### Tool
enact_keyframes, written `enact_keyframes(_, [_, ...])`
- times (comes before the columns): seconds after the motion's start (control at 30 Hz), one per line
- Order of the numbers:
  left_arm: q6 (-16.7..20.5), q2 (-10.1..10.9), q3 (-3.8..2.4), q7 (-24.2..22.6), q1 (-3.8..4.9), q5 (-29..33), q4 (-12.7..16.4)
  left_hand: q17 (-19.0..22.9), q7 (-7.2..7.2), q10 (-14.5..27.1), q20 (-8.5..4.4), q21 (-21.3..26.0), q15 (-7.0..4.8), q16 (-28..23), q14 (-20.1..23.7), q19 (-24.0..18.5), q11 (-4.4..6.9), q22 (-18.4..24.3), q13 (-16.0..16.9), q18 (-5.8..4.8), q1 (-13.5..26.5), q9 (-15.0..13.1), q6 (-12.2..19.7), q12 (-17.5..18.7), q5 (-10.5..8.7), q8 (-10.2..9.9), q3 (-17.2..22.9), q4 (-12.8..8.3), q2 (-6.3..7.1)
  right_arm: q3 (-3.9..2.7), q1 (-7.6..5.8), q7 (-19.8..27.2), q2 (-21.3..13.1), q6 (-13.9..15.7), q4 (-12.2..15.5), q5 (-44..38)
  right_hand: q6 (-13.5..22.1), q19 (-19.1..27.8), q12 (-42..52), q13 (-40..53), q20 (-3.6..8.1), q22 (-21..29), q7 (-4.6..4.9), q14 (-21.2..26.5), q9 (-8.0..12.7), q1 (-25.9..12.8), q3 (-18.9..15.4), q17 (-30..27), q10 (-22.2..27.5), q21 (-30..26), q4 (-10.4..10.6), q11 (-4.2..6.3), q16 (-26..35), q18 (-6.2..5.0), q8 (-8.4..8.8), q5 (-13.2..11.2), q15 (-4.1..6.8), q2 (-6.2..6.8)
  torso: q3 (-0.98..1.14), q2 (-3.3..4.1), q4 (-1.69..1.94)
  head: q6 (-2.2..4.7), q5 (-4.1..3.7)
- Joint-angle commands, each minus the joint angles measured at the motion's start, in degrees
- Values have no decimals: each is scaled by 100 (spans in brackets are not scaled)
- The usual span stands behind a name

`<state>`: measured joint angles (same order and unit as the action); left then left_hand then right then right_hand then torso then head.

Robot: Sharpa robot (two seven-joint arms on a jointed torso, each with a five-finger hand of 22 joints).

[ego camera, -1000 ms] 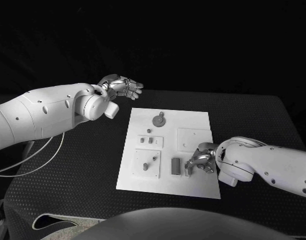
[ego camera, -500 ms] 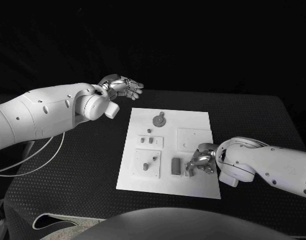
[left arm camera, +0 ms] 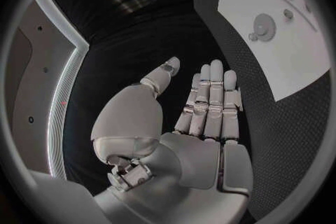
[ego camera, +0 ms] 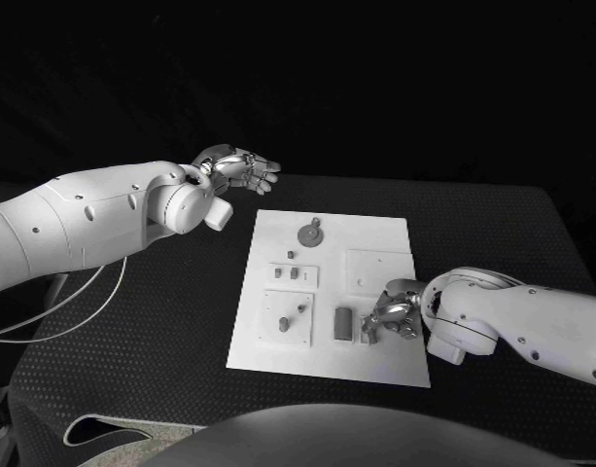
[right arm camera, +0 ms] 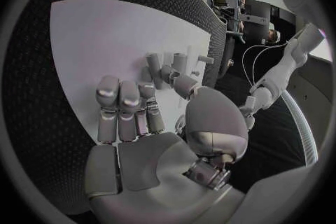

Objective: Assemble the parts on the task board

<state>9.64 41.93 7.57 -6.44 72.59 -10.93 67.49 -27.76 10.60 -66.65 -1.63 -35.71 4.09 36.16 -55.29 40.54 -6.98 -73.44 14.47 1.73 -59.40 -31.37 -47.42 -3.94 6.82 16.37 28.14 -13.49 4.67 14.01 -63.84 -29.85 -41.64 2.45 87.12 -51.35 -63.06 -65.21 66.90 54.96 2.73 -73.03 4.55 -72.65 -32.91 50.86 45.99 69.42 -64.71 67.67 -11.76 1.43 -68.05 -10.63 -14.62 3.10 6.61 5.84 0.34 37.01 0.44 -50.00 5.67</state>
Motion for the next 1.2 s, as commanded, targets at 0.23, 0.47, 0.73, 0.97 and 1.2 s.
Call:
enact_keyframes(0.23, [-97, -5, -4, -20, 9, 25, 8, -9, -7, 8, 7, 28, 6, -41, -40, 40, -32, -9, -10, 109, 61, 6, 34, -14, 16, 38, -1, 45, -4, 12, 36, 338, 39, -107, 75, 154, -20, -11, -30, 14, -1, 25, -6, 27, 18, -470, -354, -17, 11, 32, 314, 35, 36, -437, -28, -33, 64, 622, 0, -1, 0, 0, 29])
enact_keyframes(0.47, [-99, -9, -4, -20, 9, 25, 1, -12, -6, 10, 7, 30, 6, -44, -40, 40, -33, -10, -10, 109, 64, 7, 35, -13, 16, 39, -2, 49, -4, 12, 36, 335, 6, -149, 86, 123, -9, -12, -31, 22, 30, 41, -12, 30, 8, -476, -429, -12, 17, 25, 451, 41, 29, -437, -42, -31, 77, 760, 2, 1, 2, 0, 27])
enact_keyframes(0.73, [-104, -10, -4, -18, 9, 25, 1, -16, -6, 11, 7, 32, 6, -47, -39, 40, -33, -12, -10, 109, 64, 8, 37, -13, 16, 39, -1, 50, -2, 12, 35, 321, -12, -139, 72, 113, -2, -8, -33, 25, 40, 46, -11, 37, 6, -481, -469, -14, 22, 23, 511, 41, 33, -437, -45, -27, 79, 805, 3, 2, -2, 0, 30])
enact_keyframes(0.97, [-106, -12, -3, -17, 9, 25, -4, -19, -6, 12, 7, 34, 6, -50, -40, 40, -33, -14, -11, 109, 63, 9, 37, -13, 16, 40, 0, 51, -3, 12, 35, 402, -45, -206, 86, 7, 0, -6, -33, 27, 44, 48, -12, 37, 6, -478, -479, -13, 23, 23, 533, 42, 32, -437, -47, -25, 80, 805, 5, 0, 0, 0, 18])
enact_keyframes(1.2, [-110, -10, -3, 2, 8, 25, -13, -21, -6, 12, 7, 35, 6, -52, -40, 40, -33, -15, -11, 110, 61, 9, 38, -13, 17, 40, 1, 51, -5, 12, 36, 579, -88, -532, 113, -99, 18, 9, -31, 37, 65, 46, -10, 52, 4, -289, -535, -13, 36, 27, 400, 41, 37, -437, -50, -22, 85, 867, 6, 0, 0, 0, 6])
